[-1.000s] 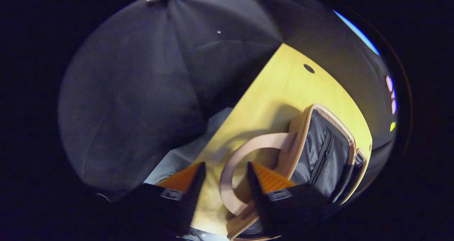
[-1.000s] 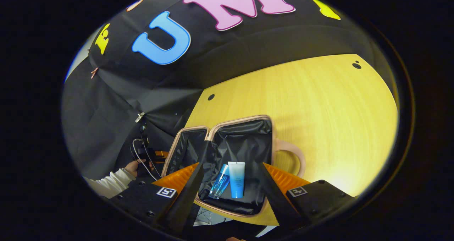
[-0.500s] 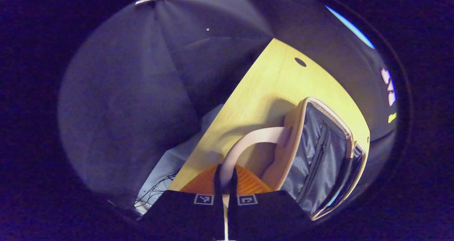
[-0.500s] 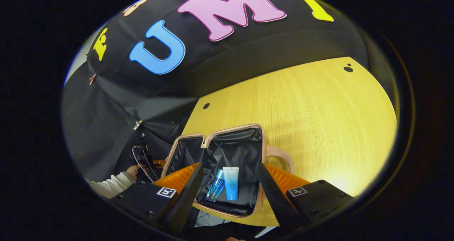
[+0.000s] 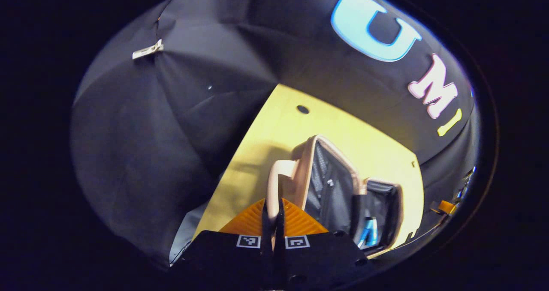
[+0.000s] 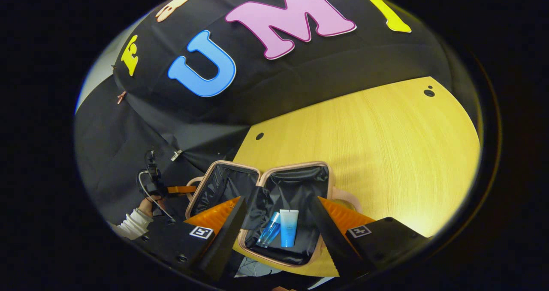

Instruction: First open the suitcase, pack the skin care products into it, and then close the suitcase.

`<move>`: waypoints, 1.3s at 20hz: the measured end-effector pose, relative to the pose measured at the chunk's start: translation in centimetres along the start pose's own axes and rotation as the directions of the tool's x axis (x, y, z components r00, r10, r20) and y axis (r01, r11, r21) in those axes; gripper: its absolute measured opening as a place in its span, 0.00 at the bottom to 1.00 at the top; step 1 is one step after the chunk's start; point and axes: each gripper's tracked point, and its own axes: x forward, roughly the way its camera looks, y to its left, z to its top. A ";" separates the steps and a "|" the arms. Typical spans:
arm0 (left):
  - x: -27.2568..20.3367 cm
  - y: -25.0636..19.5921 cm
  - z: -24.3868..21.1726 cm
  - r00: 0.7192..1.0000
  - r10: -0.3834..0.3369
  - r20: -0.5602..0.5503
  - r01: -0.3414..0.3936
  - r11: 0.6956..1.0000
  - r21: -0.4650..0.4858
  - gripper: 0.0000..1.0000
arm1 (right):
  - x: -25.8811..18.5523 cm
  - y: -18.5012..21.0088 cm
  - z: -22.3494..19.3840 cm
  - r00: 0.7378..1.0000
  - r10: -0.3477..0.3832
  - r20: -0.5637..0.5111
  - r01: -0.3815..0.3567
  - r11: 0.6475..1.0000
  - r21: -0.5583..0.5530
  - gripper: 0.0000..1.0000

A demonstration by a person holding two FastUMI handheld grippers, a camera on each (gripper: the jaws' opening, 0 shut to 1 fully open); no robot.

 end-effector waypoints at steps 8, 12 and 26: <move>-7.5 -15.0 2.8 0.972 -0.219 0.090 0.196 0.957 0.213 0.06 | -1.4 0.3 1.1 0.999 0.038 0.034 -0.037 0.999 -0.005 0.97; -8.7 -24.1 1.4 0.930 -0.355 0.089 0.316 0.901 0.296 0.06 | -3.2 -1.1 1.8 0.998 0.023 0.064 -0.020 0.999 -0.035 0.97; 5.8 -44.2 -17.3 0.870 -0.456 -0.188 0.492 0.827 0.273 0.06 | -12.8 -10.9 3.2 0.985 -0.094 0.147 0.107 0.991 -0.084 0.97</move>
